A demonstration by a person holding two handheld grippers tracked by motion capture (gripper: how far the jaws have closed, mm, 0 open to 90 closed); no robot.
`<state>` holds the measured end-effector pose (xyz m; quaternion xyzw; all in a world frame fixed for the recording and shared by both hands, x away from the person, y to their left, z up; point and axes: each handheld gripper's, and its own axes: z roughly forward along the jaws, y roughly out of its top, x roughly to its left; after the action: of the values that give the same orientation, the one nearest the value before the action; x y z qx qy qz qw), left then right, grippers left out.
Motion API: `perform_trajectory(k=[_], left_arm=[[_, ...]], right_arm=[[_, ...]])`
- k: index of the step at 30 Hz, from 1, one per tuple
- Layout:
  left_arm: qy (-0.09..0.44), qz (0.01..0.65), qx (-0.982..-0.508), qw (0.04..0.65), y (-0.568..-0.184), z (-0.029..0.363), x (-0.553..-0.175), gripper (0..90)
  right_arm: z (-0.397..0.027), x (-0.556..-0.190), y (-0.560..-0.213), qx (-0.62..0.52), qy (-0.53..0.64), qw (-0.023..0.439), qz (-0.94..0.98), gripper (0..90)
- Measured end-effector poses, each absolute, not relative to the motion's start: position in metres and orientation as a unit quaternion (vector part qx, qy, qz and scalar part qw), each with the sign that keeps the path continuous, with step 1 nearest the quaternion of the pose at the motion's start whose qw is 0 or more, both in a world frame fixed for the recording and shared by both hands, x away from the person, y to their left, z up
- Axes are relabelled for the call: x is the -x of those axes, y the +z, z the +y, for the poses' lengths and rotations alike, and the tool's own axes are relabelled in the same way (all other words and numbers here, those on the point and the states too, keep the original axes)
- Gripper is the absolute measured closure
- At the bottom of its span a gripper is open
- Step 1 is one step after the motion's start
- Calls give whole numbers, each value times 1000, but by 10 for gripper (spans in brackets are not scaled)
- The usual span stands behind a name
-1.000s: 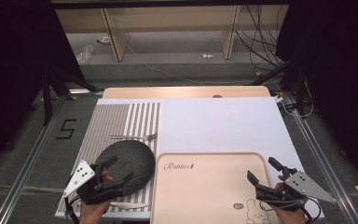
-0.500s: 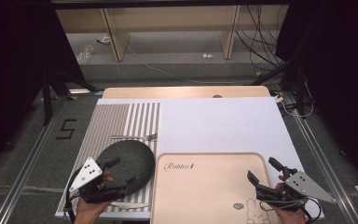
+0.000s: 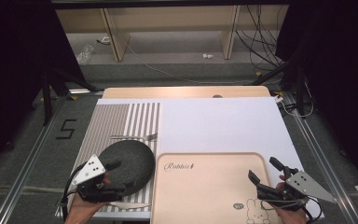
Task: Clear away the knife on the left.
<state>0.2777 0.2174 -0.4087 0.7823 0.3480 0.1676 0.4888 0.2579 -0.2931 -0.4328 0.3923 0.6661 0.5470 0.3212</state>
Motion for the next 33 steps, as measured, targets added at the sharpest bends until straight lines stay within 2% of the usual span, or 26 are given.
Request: perform_trajectory(k=[13, 17, 33], left_arm=[[148, 342, -842, 391, -411, 226, -275, 195], [142, 328, -872, 334, -415, 228, -270, 195], [106, 351, -893, 259, -424, 244, -270, 212]], right_arm=[[-292, -258, -433, -392, 544, 321, 669, 161], [-292, -258, -434, -390, 544, 319, 671, 161], [-290, -258, -434, -388, 543, 318, 674, 162]])
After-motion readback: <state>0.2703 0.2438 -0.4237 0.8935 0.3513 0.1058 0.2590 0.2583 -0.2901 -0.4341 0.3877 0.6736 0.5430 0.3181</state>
